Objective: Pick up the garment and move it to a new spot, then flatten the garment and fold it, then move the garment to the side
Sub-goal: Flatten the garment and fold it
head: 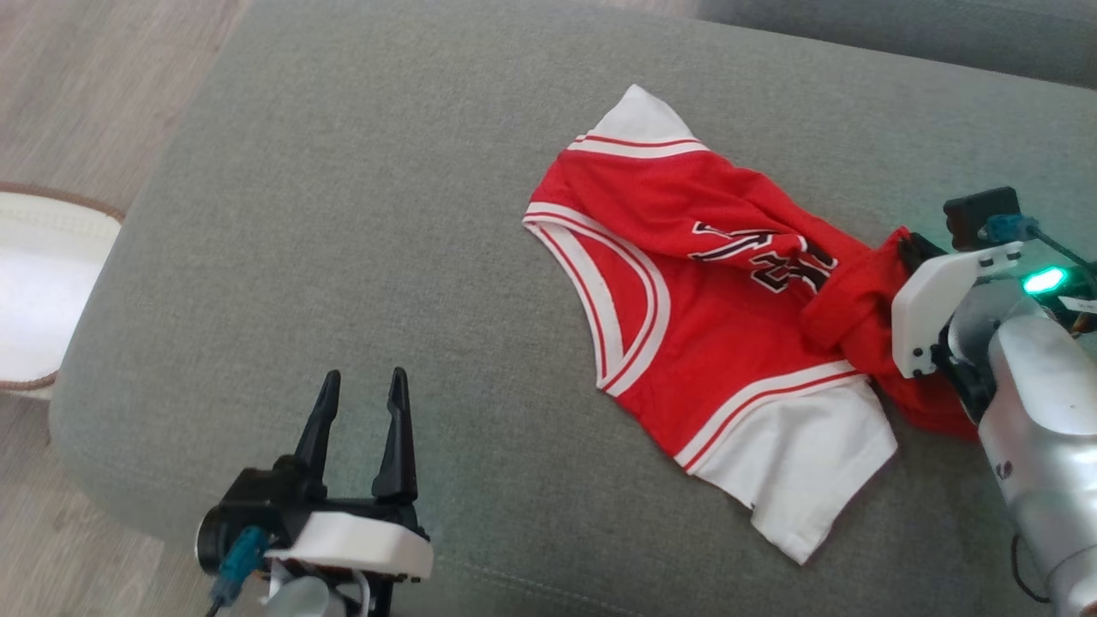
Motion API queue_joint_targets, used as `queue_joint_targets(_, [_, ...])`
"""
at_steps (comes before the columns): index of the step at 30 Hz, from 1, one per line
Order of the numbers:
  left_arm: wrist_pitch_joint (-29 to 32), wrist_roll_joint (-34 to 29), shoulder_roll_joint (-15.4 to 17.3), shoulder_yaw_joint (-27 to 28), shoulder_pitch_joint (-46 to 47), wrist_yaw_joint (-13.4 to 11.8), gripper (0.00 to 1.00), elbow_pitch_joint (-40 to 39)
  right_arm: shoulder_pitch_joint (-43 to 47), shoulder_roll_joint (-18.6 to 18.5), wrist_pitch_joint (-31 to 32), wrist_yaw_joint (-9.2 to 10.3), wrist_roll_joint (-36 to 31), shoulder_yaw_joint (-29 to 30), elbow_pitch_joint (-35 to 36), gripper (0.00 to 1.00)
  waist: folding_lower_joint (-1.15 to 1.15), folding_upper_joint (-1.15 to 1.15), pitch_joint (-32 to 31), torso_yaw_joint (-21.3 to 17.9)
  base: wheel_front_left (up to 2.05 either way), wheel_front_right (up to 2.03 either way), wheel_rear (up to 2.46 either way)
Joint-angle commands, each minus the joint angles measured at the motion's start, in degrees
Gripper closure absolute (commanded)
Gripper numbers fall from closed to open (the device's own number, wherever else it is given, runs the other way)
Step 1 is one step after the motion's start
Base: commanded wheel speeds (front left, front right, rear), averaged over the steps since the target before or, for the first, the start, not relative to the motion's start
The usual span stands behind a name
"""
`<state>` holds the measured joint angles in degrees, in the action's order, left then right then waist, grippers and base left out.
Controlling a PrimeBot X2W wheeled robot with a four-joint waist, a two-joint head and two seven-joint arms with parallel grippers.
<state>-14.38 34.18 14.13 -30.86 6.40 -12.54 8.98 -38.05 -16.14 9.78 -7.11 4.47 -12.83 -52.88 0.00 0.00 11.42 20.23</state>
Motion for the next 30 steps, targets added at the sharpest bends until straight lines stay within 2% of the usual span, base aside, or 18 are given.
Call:
queue_joint_targets(1, [-0.62, -0.75, 0.7, 2.62, 1.27, 0.18, 0.0, -1.27, -1.78, 0.54, -0.77, -0.37, 0.39, -1.11, 1.3, 1.0, 0.0, 0.0, -0.28, -0.32, 0.0, 0.0, 0.0])
queue_joint_targets(5, [-0.62, -0.88, 0.94, 2.68, 1.25, 0.47, 0.0, -0.94, -2.17, 0.78, -1.86, -0.37, 0.69, -1.66, 0.56, 1.0, 0.0, 0.0, -0.74, -1.07, 0.0, 0.0, 0.0])
queue_joint_targets(10, [-0.62, -0.97, 1.45, 2.98, 0.65, 0.34, 0.0, -0.83, -3.34, 1.33, -6.17, -0.37, 1.24, -0.43, 0.98, 1.0, 0.0, 0.0, -2.08, -2.62, 0.0, 0.0, 0.0])
queue_joint_targets(17, [-0.18, -0.84, 2.59, 2.84, -1.24, -0.02, 0.0, -1.3, -0.72, 1.45, -12.9, -0.37, 1.47, 1.07, 6.36, 1.0, 0.0, 0.0, -6.64, -6.18, 0.0, 0.0, 0.0])
queue_joint_targets(23, [1.12, -0.51, 3.93, 2.79, -3.72, -1.08, 0.0, -3.06, 13.84, 2.89, -14.6, -0.37, 1.35, 4.16, 20.4, 1.0, 0.0, 0.0, -10.24, -11.08, 0.0, 0.0, 0.0])
queue_joint_targets(30, [1.95, 0.02, 5.23, 3.2, -5.67, -1.88, 0.0, -4.64, 33.38, 6.17, -11.36, -0.37, -0.53, 7.5, 40.25, 1.0, 0.0, 0.0, -11.84, -16.11, 0.0, 0.0, 0.0])
